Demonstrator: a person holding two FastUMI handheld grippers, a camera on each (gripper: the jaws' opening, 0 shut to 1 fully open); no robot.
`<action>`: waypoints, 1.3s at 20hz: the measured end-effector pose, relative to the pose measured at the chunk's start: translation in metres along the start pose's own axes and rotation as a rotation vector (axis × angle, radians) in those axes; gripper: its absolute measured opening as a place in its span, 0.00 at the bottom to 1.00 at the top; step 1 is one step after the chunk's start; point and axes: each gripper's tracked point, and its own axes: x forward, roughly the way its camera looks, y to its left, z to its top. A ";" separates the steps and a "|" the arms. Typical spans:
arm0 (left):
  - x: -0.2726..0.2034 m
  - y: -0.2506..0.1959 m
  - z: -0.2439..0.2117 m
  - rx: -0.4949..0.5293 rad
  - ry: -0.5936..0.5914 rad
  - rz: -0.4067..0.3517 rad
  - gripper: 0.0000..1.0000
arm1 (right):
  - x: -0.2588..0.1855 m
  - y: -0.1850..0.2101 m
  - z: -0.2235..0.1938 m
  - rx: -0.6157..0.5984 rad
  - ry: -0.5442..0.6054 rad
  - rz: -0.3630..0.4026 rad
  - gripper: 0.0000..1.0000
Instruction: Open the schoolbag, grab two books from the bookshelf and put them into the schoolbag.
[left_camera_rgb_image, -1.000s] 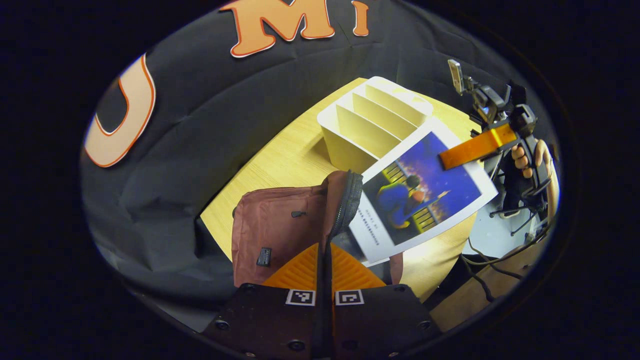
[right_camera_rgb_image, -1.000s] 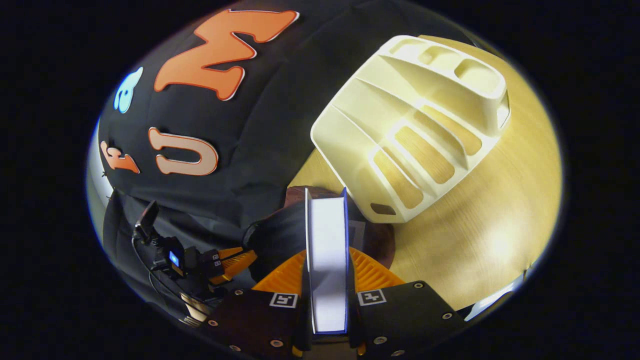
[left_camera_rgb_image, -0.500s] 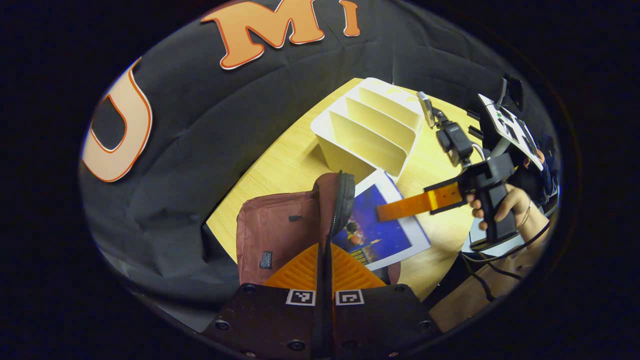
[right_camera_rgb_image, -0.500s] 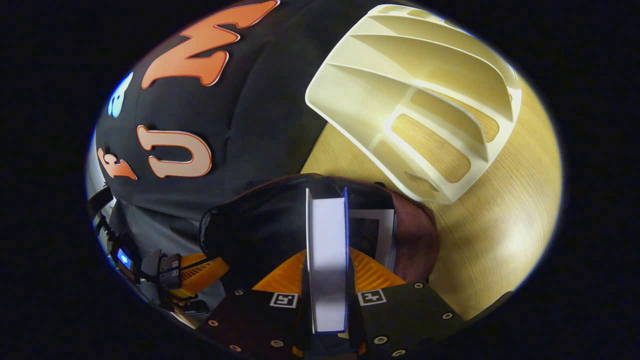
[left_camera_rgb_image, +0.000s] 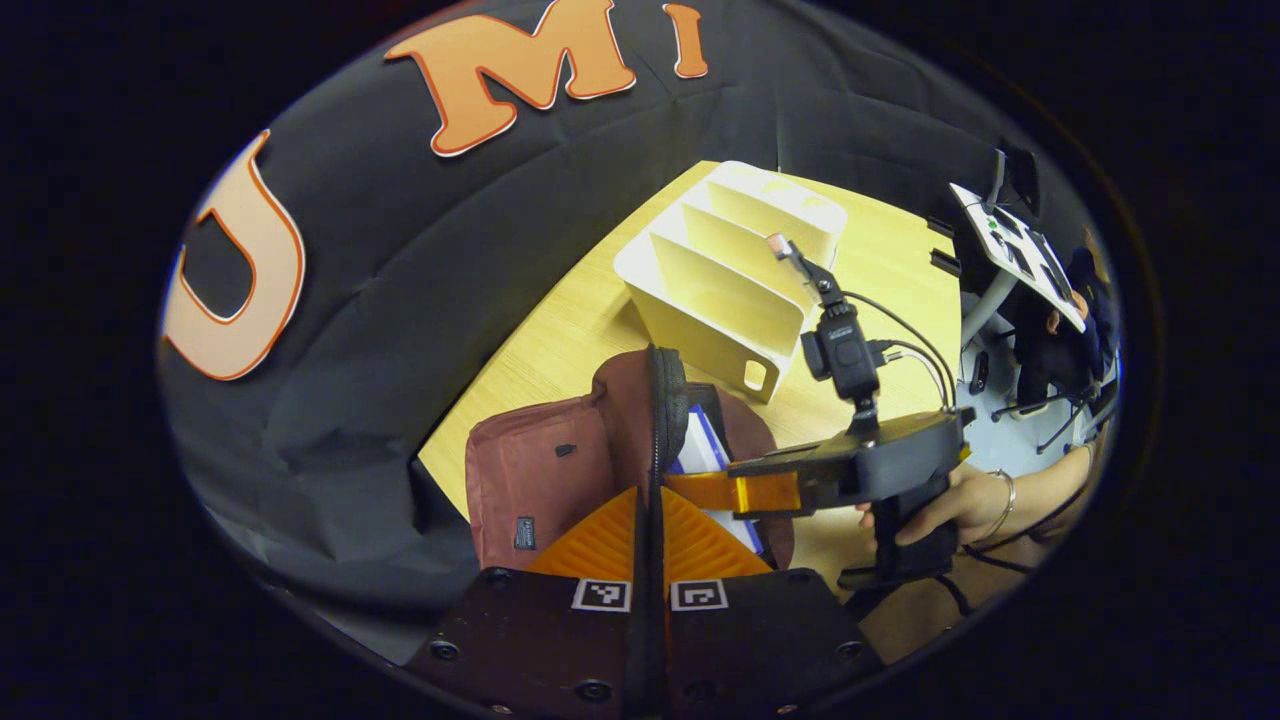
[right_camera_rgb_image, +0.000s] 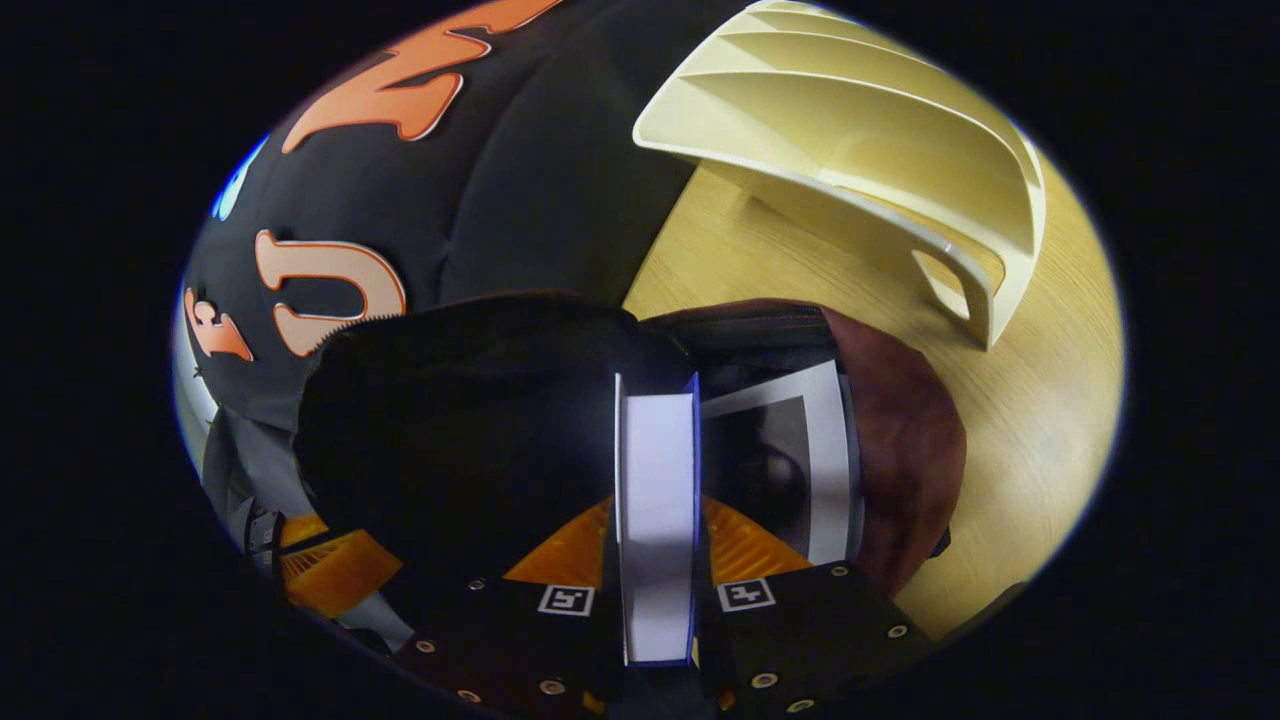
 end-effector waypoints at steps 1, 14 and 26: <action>0.000 0.002 -0.002 -0.003 0.001 0.003 0.01 | 0.001 -0.005 -0.003 -0.008 0.020 -0.031 0.35; 0.020 -0.017 -0.023 -0.122 -0.006 -0.070 0.01 | -0.090 -0.089 0.032 -0.171 0.129 -0.265 0.98; 0.047 -0.078 -0.025 -0.394 0.055 0.014 1.00 | -0.208 -0.190 0.132 -0.283 0.208 -0.393 0.98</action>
